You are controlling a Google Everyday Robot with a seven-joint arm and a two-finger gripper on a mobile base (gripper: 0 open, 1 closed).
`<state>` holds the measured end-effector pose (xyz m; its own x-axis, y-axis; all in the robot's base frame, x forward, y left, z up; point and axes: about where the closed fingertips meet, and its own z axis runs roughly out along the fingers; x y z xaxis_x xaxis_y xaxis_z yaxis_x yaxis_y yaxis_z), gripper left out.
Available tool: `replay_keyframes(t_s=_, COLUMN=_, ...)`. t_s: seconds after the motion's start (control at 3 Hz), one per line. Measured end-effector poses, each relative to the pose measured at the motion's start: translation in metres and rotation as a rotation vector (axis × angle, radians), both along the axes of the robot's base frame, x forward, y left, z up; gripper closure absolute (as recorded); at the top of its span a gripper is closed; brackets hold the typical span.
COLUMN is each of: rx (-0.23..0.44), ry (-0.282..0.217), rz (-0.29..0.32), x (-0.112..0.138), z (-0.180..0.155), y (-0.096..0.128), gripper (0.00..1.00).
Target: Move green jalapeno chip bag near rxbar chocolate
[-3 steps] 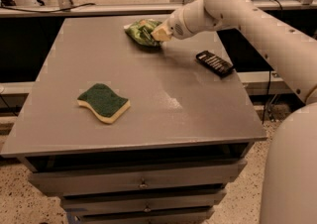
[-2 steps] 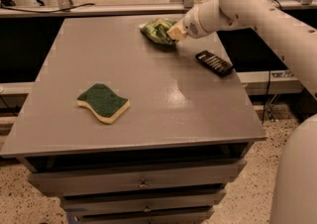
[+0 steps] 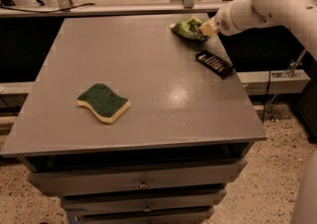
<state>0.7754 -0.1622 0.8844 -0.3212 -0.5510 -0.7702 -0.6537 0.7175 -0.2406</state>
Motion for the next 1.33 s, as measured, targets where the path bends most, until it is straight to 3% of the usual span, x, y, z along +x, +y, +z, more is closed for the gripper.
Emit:
replay_keyframes(t_s=0.33, rx=-0.027, ry=0.02, rz=-0.048, x=-0.007, z=-0.007, y=-0.031, gripper=1.0)
replay_keyframes(t_s=0.67, rx=-0.041, ry=0.043, rz=-0.053, x=-0.015, z=-0.018, y=-0.041, gripper=1.0)
replay_keyframes(t_s=1.33, rx=-0.045, ry=0.063, rz=-0.026, x=-0.026, z=-0.027, y=-0.04, gripper=0.59)
